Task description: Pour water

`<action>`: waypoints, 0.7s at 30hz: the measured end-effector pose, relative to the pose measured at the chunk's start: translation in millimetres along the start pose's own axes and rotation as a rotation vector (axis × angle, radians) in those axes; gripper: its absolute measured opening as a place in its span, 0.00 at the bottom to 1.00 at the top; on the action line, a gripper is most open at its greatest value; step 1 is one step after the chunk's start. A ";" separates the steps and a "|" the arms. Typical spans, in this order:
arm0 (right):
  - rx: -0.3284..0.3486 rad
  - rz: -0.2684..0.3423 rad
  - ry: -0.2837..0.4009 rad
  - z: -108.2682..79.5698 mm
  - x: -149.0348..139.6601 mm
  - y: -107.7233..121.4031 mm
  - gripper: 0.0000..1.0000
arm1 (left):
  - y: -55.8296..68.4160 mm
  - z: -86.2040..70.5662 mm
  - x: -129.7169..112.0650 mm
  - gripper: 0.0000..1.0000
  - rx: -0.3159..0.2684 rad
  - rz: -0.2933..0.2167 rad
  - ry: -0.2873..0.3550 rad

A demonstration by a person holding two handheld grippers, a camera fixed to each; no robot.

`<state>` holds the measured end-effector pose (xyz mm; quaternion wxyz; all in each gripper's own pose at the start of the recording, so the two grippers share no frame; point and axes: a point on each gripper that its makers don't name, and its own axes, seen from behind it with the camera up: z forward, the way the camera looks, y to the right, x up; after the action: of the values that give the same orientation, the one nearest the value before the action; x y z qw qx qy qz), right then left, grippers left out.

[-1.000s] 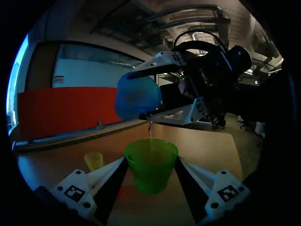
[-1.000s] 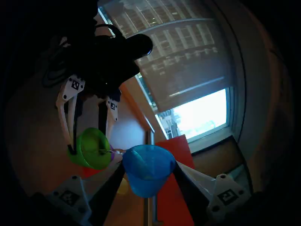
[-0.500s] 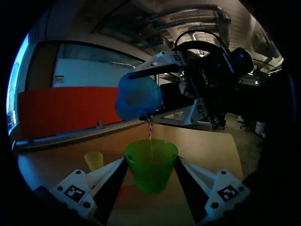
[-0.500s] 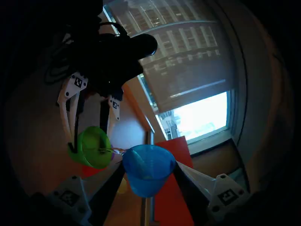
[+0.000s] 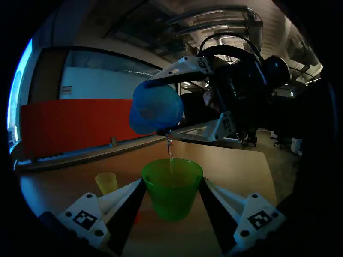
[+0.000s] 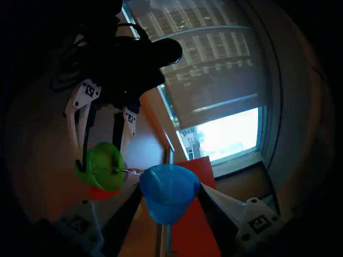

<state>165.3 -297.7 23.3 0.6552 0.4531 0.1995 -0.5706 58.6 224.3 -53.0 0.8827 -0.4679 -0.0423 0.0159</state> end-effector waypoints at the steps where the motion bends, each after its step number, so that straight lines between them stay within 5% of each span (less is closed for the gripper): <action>1: 0.000 -0.004 -0.001 -0.2 0.2 0.1 0.91 | 0.0 0.1 0.0 0.85 0.000 0.001 0.000; 21: -0.013 -0.059 -0.002 -3.8 11.5 0.3 0.91 | 2.4 1.4 1.3 0.85 -0.002 0.009 0.002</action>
<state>169.6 -301.1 12.5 0.6411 0.4423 0.2159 -0.5889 59.7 226.9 -54.2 0.8821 -0.4690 -0.0393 0.0192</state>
